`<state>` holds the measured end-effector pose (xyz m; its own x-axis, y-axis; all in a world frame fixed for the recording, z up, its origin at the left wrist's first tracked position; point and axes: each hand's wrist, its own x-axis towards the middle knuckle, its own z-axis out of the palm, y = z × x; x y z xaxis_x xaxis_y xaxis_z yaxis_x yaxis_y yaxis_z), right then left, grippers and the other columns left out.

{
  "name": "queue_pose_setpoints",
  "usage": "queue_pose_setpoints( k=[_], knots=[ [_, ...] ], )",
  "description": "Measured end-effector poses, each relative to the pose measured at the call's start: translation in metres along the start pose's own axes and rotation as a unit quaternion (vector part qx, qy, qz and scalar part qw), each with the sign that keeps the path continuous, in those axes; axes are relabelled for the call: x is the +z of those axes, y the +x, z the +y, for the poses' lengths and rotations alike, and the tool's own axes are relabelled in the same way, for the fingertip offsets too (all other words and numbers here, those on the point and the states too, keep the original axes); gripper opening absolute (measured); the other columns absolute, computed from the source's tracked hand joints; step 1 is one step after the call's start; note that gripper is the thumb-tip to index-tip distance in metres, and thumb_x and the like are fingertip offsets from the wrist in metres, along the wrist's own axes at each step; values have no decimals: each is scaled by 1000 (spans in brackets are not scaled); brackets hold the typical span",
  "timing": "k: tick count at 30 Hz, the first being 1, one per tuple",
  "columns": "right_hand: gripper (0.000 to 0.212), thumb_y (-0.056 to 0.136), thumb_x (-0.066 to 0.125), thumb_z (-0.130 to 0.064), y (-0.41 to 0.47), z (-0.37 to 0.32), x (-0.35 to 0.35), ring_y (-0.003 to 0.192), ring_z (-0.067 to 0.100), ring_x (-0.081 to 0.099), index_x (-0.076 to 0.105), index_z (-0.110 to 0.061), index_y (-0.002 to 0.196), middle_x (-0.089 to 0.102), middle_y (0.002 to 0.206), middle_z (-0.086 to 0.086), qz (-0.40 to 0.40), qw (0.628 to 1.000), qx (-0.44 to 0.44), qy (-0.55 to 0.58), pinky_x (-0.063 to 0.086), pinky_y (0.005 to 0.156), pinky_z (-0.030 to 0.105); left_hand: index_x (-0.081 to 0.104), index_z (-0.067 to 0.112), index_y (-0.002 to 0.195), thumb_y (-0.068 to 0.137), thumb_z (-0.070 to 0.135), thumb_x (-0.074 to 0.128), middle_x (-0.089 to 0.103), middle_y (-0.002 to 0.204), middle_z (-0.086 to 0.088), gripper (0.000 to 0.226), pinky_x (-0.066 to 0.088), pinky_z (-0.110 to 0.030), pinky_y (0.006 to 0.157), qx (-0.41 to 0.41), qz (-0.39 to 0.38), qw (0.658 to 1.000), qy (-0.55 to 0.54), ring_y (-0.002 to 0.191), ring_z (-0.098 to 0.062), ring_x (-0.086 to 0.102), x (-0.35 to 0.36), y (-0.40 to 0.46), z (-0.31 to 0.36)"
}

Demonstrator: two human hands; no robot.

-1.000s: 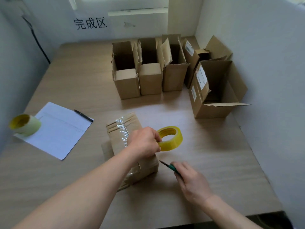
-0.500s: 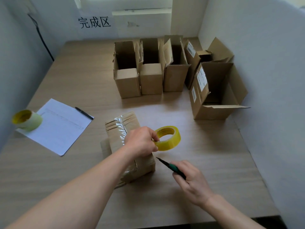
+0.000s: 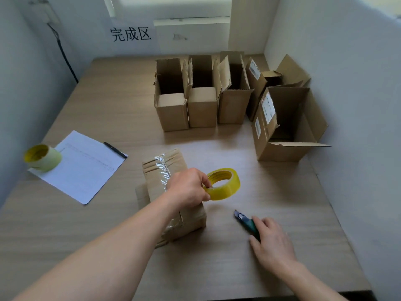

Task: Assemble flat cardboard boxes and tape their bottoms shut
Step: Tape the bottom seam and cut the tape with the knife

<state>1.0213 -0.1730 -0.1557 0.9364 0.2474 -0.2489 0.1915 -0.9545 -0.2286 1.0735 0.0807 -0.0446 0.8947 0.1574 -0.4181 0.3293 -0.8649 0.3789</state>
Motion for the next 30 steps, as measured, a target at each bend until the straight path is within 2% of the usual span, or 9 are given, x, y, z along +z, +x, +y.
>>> queue_pose_setpoints(
  k=[3,5,9,13,19,23,27,29,30],
  knots=[
    [58,82,68,-41,12,-18,-30,119,18,52,58,-17,134,56,128,0,191,962,-104,168,34,99,31,63,43,76,68,42,81,66,82,19,19,39,-24,68,2,7,1000,2,92,-10,63,2,1,-1],
    [60,80,68,-41,29,-42,-54,118,16,52,57,-15,133,57,128,1,272,923,-219,164,34,103,34,64,44,80,70,42,80,66,83,19,19,39,-24,70,5,10,1000,8,93,-10,63,2,2,-1],
    [53,88,58,-43,62,-82,-80,113,23,59,44,-31,138,64,123,-4,90,960,-266,15,36,103,44,69,43,96,74,42,76,68,90,16,24,40,-23,72,31,24,998,43,96,-14,63,7,0,0],
    [42,90,58,-39,73,-93,-75,94,25,64,38,-44,127,69,112,-8,-17,963,-256,78,50,82,35,64,45,99,73,39,69,70,89,10,26,42,-27,66,71,69,994,45,91,-20,64,16,-7,-6],
    [47,82,60,-27,88,-101,-80,94,21,60,40,-49,118,62,100,-14,-135,959,-212,129,51,84,37,36,35,92,75,35,67,51,102,9,35,34,-34,67,98,156,983,7,90,-24,56,35,-17,-20],
    [31,84,55,-29,95,-102,-75,101,16,62,61,-39,113,69,111,-10,-173,955,-221,100,51,88,36,39,28,97,81,42,61,43,101,6,31,34,-37,69,111,170,979,20,88,-26,51,38,-28,-21],
    [17,79,58,-26,103,-103,-75,85,13,63,70,-32,89,71,91,-10,-208,945,-230,101,48,73,28,40,28,105,74,53,53,44,107,3,43,35,-41,78,109,151,974,133,99,-24,49,40,-37,-17],
    [14,75,59,-26,105,-105,-76,79,19,64,70,-28,85,70,84,-6,-147,946,-282,57,47,67,30,38,27,107,72,46,54,42,110,3,43,30,-40,77,87,150,973,152,103,-23,46,45,-40,-13],
    [10,73,61,-25,107,-105,-76,75,25,63,68,-25,80,68,78,-3,-64,940,-334,2,46,64,33,38,27,108,71,43,54,42,111,3,43,28,-39,77,69,156,974,148,103,-23,46,47,-40,-11]
  ],
)
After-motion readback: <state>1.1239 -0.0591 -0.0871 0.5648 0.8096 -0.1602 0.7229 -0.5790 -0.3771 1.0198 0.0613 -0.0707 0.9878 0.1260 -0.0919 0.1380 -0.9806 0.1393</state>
